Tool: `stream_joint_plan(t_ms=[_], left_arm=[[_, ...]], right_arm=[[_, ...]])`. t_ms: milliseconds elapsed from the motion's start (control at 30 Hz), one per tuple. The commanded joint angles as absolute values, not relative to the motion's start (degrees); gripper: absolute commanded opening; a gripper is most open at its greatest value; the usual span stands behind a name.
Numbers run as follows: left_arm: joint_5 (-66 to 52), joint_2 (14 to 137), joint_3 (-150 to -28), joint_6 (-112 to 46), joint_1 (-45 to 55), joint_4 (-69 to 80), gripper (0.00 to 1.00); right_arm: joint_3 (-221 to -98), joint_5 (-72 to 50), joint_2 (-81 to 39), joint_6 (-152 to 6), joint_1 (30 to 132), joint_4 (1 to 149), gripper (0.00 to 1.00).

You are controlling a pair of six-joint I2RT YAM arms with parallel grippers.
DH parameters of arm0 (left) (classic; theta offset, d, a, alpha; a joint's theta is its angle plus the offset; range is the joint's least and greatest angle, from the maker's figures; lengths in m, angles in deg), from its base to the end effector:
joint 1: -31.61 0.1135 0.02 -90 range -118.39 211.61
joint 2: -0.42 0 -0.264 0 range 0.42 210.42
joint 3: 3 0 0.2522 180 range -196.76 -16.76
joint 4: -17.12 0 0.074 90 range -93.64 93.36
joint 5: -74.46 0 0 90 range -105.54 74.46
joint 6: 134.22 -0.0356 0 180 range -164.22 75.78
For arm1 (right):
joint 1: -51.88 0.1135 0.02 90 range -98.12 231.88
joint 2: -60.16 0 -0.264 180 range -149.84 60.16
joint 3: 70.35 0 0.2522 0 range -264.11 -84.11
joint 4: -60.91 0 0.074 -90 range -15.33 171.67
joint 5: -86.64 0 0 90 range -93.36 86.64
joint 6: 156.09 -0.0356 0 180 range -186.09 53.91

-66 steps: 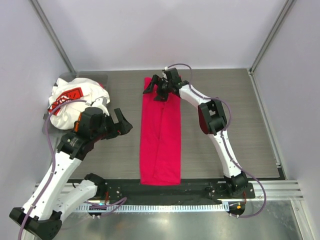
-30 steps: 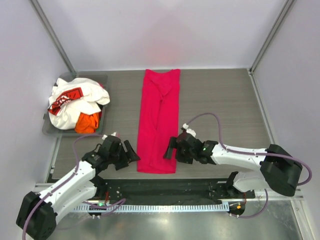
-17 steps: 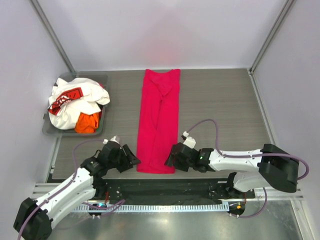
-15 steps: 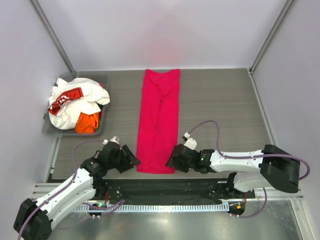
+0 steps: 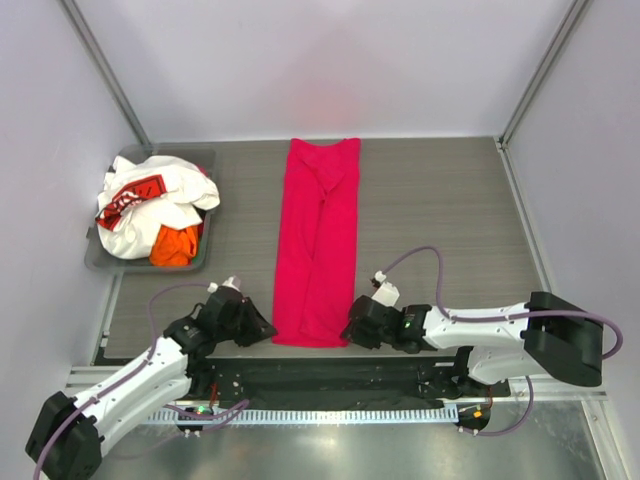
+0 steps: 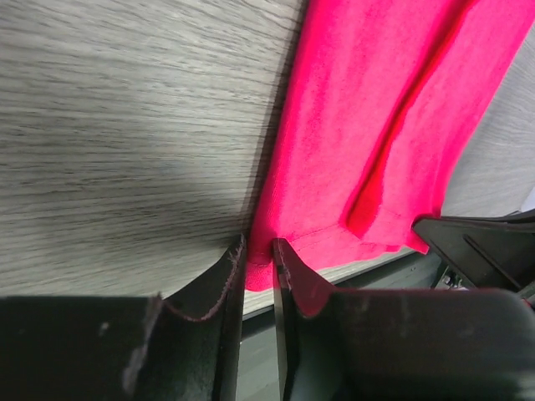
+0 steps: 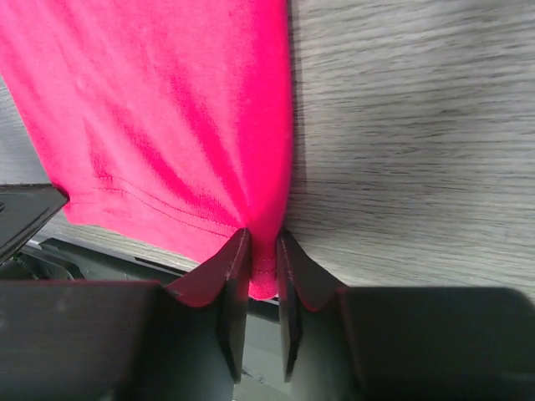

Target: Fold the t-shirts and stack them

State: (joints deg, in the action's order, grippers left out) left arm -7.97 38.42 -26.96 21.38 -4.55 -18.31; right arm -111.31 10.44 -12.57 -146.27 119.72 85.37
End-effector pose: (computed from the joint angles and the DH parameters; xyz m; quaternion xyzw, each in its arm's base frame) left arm 0.1003 -0.0791 0.1318 -0.2157 0.9111 -0.3072 0.1700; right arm 0.0895 0.1972 0.1426 0.1368 0.9407 0.2455 0.1899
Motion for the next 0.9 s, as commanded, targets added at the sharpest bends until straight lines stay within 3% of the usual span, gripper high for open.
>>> stream_joint_plan(t_ms=[0, 67, 167, 200, 533, 867], left_arm=[[-8.16, 39.00, -27.39, 21.43, -5.38, -15.10, 0.20], [-8.33, 39.44, -27.66, 21.43, -5.91, -14.84, 0.18], [-8.86, 39.97, -27.84, 21.43, -7.32, -14.22, 0.08], [-9.47, 40.15, -28.01, 21.52, -8.28, -14.22, 0.00], [-15.09, 38.04, -34.15, 28.55, -19.88, -22.03, 0.00], [-28.54, 41.72, -53.92, 21.88, -21.30, -39.44, 0.00]], right_arm=[[-108.55, 12.46, -12.36, -146.77, 120.26, 89.79, 0.24], [-107.58, 12.64, -10.70, -146.86, 120.26, 89.70, 0.20], [-106.09, 12.90, -8.06, -147.39, 120.17, 89.79, 0.07], [-105.73, 12.81, -7.26, -147.39, 120.35, 89.79, 0.01], [-103.79, 12.37, 3.37, -149.94, 122.63, 97.87, 0.01], [-122.51, 28.80, 6.90, -142.66, 123.16, 116.41, 0.01]])
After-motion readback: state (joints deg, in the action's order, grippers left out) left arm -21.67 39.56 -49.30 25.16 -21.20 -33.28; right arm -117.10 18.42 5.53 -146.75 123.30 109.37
